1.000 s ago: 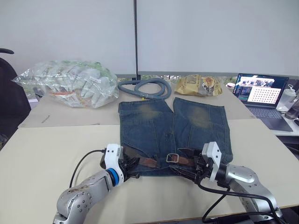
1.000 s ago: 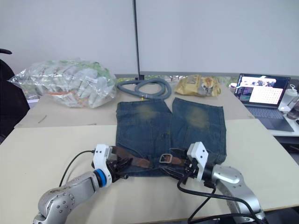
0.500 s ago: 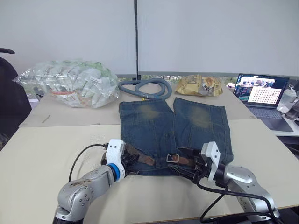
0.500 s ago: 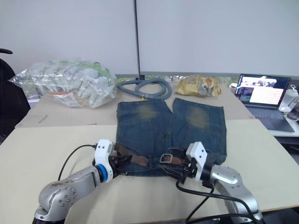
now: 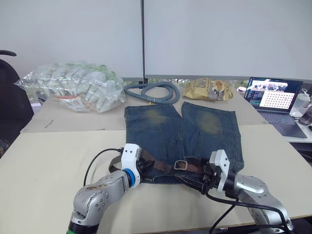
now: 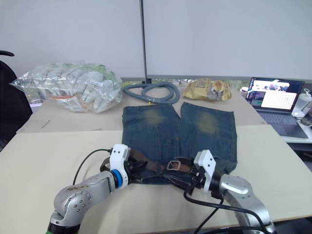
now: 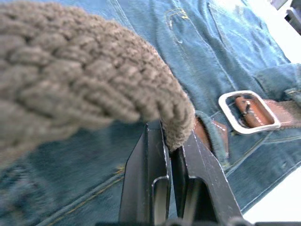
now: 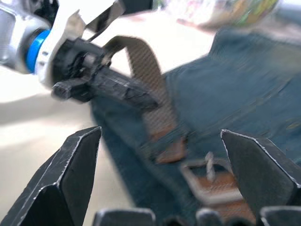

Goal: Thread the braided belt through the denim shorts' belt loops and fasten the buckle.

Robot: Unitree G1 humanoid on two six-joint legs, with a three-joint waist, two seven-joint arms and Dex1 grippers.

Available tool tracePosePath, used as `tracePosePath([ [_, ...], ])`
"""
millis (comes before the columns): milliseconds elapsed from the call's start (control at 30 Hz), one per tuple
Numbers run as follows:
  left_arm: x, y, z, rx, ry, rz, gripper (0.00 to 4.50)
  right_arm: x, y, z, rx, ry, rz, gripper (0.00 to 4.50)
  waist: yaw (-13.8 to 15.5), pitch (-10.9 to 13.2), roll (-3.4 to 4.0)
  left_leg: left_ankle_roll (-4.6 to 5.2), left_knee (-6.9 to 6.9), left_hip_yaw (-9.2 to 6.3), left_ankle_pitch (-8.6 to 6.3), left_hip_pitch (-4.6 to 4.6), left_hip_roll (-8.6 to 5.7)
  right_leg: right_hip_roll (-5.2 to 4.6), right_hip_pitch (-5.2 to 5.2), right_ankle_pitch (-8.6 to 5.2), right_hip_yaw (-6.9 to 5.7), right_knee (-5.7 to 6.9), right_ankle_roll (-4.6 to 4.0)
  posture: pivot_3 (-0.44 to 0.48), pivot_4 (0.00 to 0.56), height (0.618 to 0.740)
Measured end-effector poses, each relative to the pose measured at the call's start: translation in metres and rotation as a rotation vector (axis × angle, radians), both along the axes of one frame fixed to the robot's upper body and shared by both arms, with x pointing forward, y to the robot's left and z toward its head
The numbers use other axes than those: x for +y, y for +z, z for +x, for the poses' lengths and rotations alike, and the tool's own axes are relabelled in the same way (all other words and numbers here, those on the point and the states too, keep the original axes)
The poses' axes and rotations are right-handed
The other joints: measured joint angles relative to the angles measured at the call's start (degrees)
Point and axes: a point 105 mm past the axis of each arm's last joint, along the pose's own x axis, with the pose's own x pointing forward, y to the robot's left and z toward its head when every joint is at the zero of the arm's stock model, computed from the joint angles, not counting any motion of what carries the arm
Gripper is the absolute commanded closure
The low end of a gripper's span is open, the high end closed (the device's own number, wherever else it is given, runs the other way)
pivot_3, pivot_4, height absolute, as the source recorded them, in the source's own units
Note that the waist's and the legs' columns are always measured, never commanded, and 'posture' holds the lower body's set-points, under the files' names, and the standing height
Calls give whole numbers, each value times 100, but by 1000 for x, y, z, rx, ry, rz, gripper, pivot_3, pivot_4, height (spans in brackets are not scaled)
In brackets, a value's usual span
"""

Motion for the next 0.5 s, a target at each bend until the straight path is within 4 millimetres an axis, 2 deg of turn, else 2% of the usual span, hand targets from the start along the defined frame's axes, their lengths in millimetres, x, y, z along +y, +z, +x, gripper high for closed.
tracePosePath([
  [167,-4,-6,-1,22,-37,-8,4500,3,-4,0,108,-29,-13,34,11,-1,-1,23,1,-2,-14,0,0,-1,-2,-1,2,3,-1,0,150,740],
  [333,-4,-9,-2,26,-50,0,4500,11,-18,3,217,-67,-45,34,12,-1,-2,18,2,-1,-11,0,0,-1,-2,-1,10,1,0,0,150,740],
  [500,-3,-10,-2,28,-46,0,4500,15,-16,10,247,-111,-55,34,15,-5,-7,21,2,-3,-14,0,-2,-1,-2,-1,14,1,0,0,150,740],
])
